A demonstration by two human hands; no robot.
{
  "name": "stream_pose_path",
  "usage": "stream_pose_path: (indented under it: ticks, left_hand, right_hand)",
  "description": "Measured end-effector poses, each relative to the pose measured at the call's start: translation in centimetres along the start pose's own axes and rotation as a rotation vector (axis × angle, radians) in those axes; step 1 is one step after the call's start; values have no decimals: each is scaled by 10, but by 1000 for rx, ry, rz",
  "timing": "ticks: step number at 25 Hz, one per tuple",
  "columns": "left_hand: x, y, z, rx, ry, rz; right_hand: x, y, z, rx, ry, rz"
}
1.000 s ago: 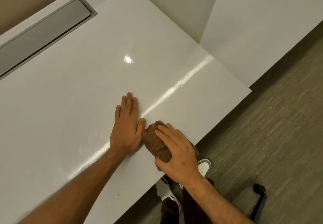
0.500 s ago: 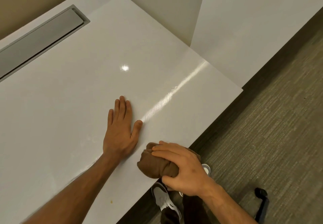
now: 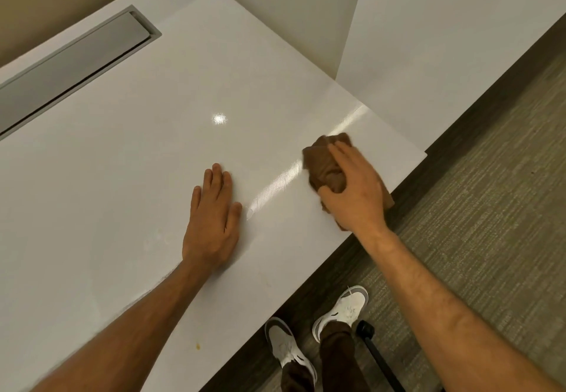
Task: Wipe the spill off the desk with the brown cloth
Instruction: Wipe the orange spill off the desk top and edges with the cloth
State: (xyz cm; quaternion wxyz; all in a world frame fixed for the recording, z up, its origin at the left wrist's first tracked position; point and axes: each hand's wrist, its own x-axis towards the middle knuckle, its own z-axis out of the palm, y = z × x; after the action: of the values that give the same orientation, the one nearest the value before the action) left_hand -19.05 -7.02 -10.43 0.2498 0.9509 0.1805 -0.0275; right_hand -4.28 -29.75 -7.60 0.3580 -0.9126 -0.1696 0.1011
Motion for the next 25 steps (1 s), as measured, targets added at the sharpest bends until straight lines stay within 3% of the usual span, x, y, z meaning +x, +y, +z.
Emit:
stream_pose_path:
  ticks: [5,9,15,18,21,25]
  left_hand:
    - [1,1,-11,-269,-5,-58]
    - [7,-10,-29,-416,-142,-86]
    - [6,-9,-41,-370,-199,-48]
    - [3,-4,-39,-284,-218,-26]
    - [4,-2,-36,-329,-185,-70]
    - [6,-8,-33,-387,-188,-82]
  right_hand:
    - [-73,-33,51,-2,-139,-238]
    - [-123,-63,79,25,-343,-455]
    - [-144,-90,95,113,-851,-693]
    - [-143,-88,86,86,-1002,-749]
    - [-132,-63,57,128,-978,-647]
    - [-95,1,-3,138,-633,-266]
